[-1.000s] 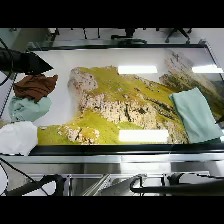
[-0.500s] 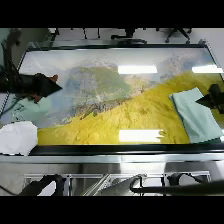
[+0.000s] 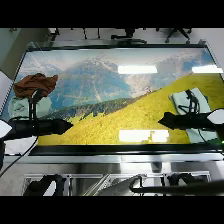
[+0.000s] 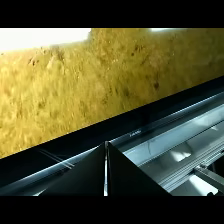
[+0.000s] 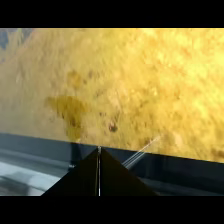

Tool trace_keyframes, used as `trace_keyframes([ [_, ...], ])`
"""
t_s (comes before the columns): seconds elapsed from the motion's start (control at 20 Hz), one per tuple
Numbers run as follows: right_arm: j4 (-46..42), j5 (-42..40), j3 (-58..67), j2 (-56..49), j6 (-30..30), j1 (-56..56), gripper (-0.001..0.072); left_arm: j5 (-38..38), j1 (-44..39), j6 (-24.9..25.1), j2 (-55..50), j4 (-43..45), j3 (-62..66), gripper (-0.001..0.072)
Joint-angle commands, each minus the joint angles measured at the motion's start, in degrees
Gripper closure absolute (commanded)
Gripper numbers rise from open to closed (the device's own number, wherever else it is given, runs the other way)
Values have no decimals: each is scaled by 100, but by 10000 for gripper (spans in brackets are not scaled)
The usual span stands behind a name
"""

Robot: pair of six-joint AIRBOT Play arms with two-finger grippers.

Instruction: Fold the shirts.

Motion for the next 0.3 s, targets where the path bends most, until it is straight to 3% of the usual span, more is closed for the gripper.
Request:
trace_keyframes([
  [0.0, 46, 111, -337, 186, 50, 417, 693, 236, 4, 7, 424, -9, -472, 695],
  [0.25, 57, 195, -337, 184, 50, 417, 692, 308, 4, 4, 575, -15, -551, 695],
])
